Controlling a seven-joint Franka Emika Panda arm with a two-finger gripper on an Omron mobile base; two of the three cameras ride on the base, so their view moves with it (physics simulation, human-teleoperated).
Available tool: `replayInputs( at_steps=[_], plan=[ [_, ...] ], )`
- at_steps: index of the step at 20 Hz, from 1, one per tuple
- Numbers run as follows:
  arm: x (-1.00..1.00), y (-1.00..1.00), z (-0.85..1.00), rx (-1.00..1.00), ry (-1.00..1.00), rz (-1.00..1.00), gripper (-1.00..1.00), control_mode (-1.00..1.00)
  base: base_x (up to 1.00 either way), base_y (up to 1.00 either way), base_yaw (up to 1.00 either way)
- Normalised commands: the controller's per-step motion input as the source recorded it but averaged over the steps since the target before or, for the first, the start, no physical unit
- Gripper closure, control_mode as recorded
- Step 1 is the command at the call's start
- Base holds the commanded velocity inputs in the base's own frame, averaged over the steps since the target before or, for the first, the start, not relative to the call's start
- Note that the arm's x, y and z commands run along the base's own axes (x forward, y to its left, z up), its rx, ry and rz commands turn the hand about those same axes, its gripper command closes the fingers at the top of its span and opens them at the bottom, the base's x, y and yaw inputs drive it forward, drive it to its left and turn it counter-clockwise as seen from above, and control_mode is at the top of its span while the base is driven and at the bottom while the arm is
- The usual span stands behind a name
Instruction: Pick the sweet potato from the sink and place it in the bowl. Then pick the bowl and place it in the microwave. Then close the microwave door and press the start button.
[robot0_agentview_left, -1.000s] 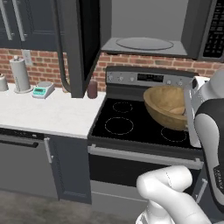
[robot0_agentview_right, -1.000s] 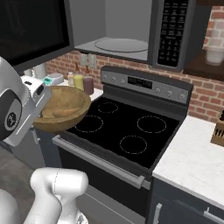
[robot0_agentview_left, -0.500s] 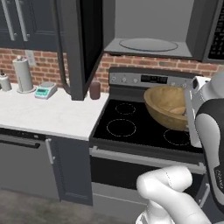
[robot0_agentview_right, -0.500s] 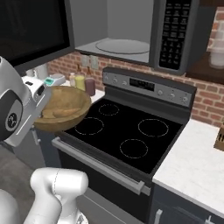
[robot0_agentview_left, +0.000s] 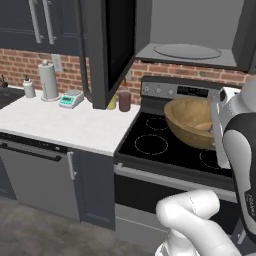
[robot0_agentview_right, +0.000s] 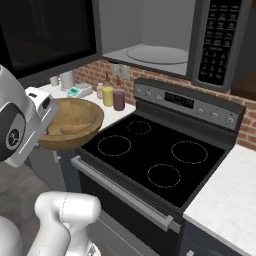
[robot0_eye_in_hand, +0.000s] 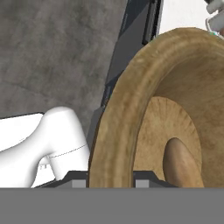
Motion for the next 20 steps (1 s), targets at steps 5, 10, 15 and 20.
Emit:
replayInputs(
  at_steps=[5, 10, 15, 20],
  plan=[
    [0.00, 0.00, 0.00, 0.00, 0.00, 0.00, 1.00, 1.00, 0.20, -0.02, 0.21],
    [0.00, 0.00, 0.00, 0.00, 0.00, 0.00, 1.00, 1.00, 0.30, -0.15, 0.23],
    [0.00, 0.00, 0.00, 0.00, 0.00, 0.00, 1.00, 1.00, 0.26, -0.08, 0.18],
    [0.00, 0.00, 0.00, 0.00, 0.00, 0.00, 1.00, 1.00, 0.00, -0.03, 0.12]
  ],
)
